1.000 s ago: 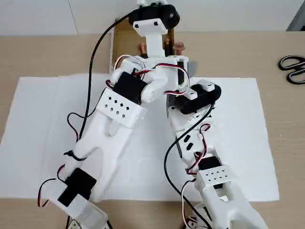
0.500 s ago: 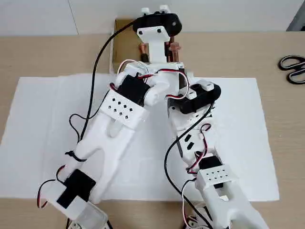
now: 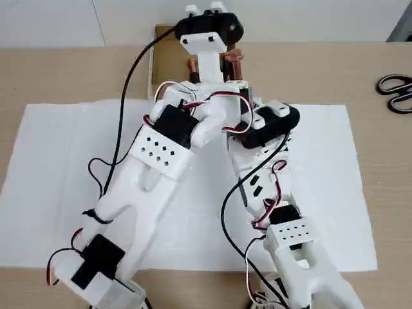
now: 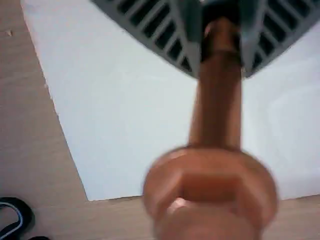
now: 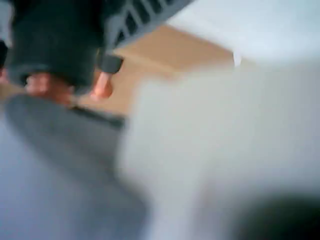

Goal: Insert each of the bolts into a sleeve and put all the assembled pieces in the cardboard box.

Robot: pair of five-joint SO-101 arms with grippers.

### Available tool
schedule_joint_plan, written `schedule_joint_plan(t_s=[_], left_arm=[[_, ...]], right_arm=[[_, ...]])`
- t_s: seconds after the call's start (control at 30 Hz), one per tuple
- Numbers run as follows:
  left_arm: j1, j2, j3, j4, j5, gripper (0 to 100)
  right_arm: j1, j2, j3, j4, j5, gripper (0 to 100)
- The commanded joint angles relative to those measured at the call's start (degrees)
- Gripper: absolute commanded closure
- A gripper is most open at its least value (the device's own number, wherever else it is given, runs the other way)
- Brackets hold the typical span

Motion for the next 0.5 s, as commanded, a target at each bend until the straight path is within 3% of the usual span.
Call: schedule_joint_plan(t_s=[0.0, 0.47], left_arm=[[3.1, -0.8, 0.3, -0.4, 0.3, 99], [6.9, -1.2, 1.5, -0.4, 0.5, 99]], right_arm=[[0.0, -2.2, -7.0, -1.9, 0.8, 99.5], [2.2, -2.2, -7.6, -10.2, 0.9, 99.5]])
